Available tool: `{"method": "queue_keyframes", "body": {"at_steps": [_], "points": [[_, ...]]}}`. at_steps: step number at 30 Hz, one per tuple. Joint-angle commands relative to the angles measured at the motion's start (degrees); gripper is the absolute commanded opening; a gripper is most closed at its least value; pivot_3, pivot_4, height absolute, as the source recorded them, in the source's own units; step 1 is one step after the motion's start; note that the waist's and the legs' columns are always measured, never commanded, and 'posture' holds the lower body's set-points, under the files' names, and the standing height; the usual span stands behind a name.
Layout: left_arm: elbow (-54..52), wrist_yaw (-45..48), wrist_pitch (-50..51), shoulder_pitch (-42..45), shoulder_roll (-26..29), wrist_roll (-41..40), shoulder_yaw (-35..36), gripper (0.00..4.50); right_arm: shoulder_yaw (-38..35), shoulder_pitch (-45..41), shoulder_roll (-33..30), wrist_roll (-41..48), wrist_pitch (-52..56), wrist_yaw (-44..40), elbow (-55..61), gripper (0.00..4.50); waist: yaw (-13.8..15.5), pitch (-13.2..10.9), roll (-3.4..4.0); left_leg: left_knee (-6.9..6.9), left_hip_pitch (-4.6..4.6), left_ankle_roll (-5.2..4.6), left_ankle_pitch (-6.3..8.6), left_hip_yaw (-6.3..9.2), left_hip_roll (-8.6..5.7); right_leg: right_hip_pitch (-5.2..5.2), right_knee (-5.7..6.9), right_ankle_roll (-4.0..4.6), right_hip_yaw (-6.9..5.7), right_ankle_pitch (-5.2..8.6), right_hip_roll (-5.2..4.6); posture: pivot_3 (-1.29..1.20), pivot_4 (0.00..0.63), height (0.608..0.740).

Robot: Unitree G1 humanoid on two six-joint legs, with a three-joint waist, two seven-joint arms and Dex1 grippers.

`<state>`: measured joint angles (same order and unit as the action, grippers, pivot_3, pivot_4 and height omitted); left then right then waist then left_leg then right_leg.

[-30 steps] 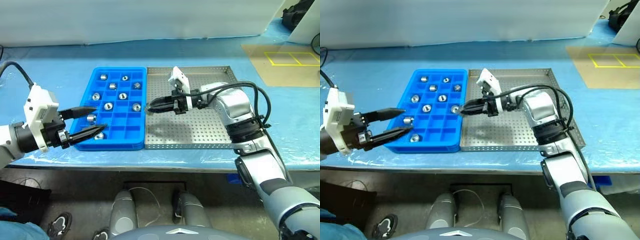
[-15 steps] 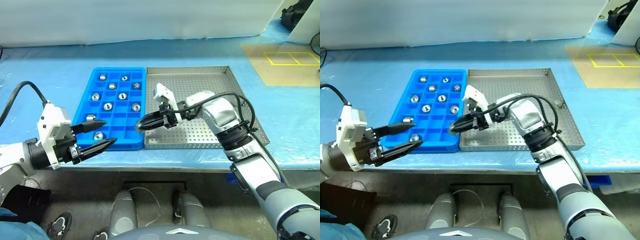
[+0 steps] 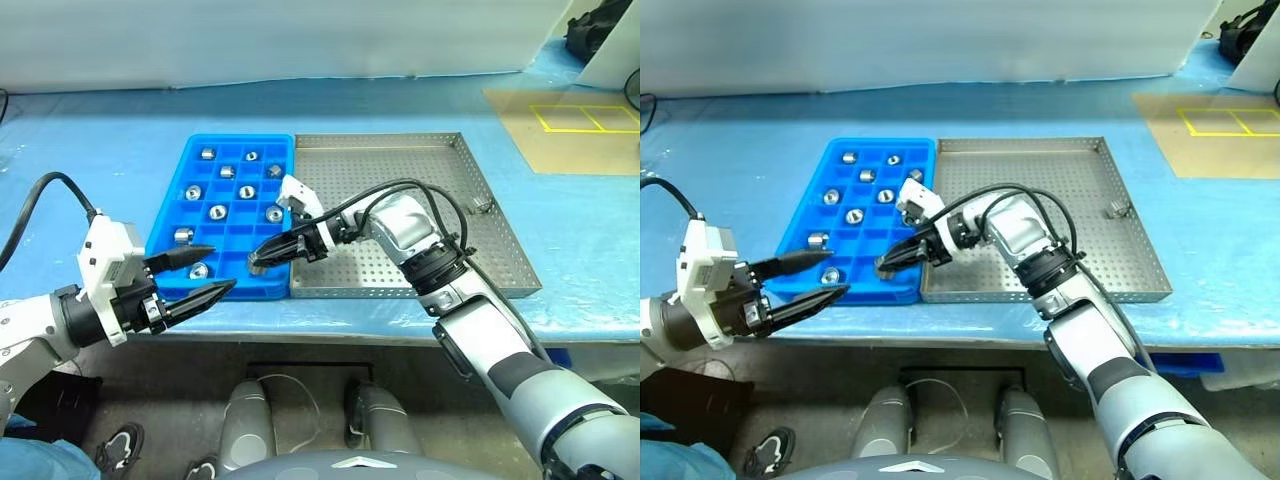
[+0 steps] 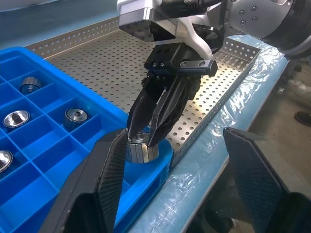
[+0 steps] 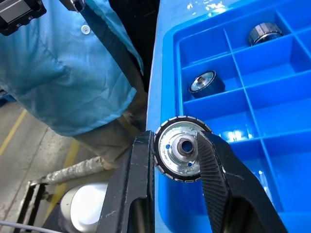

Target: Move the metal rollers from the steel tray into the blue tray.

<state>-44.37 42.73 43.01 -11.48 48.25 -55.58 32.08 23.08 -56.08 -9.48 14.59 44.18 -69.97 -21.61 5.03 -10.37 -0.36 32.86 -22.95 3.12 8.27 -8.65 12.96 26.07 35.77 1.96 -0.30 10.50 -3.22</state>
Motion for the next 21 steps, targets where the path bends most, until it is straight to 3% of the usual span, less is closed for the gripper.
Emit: {"method": "queue_keyframes", "body": {"at_steps": [1, 2, 13, 16, 21], "points": [[-1.7, -0.8, -1.6, 0.2, -0.1, -0.7, 0.6, 3.31, -2.4, -3.1, 2.0, -0.9, -3.4, 3.7, -3.2, 2.22, 0.1, 0.0, 0.0, -0.01, 0.01, 0.0, 0.0, 0.0, 0.0, 0.0, 0.0, 0.0, 0.0, 0.0, 0.0, 0.11, 0.15, 0.74], [-1.5, -1.0, -1.8, 0.4, 0.0, -0.6, 0.3, 3.31, -2.8, -4.0, 2.3, -0.8, -2.8, 3.8, -4.8, 2.53, 0.1, 0.0, 0.0, -0.01, 0.02, 0.01, 0.0, 0.0, 0.0, 0.01, 0.02, 0.0, 0.0, 0.0, 0.0, 0.11, 0.15, 0.74], [3.0, -4.9, -4.6, 10.9, -2.6, 2.9, -9.0, 3.31, -11.0, -8.6, -2.1, 3.9, -2.4, 1.4, -2.3, 2.53, 0.5, 0.0, 0.0, 0.0, -0.03, 0.02, -0.01, 0.0, -0.04, 0.0, 0.03, 0.01, 0.02, -0.01, -0.01, 0.02, 0.15, 0.74], [6.6, -4.5, -5.6, 18.1, -4.4, 5.1, -14.9, 3.31, -17.9, -12.4, -3.6, 1.5, -10.5, 11.8, -10.0, 2.53, 0.3, 0.0, 0.01, 0.01, 0.06, 0.09, -0.05, -0.01, -0.02, 0.01, 0.13, 0.02, 0.05, -0.02, 0.02, -0.04, 0.15, 0.74], [13.3, -0.2, -7.4, 26.5, -7.8, 8.6, -24.1, 3.31, -19.6, -15.7, -7.7, -6.0, -20.7, 25.5, -24.0, 2.53, -0.6, 0.1, -0.07, 0.18, 0.1, 0.12, -0.07, -0.06, -0.06, -0.08, 0.15, 0.03, 0.1, -0.02, -0.01, -0.16, 0.15, 0.74]]}}
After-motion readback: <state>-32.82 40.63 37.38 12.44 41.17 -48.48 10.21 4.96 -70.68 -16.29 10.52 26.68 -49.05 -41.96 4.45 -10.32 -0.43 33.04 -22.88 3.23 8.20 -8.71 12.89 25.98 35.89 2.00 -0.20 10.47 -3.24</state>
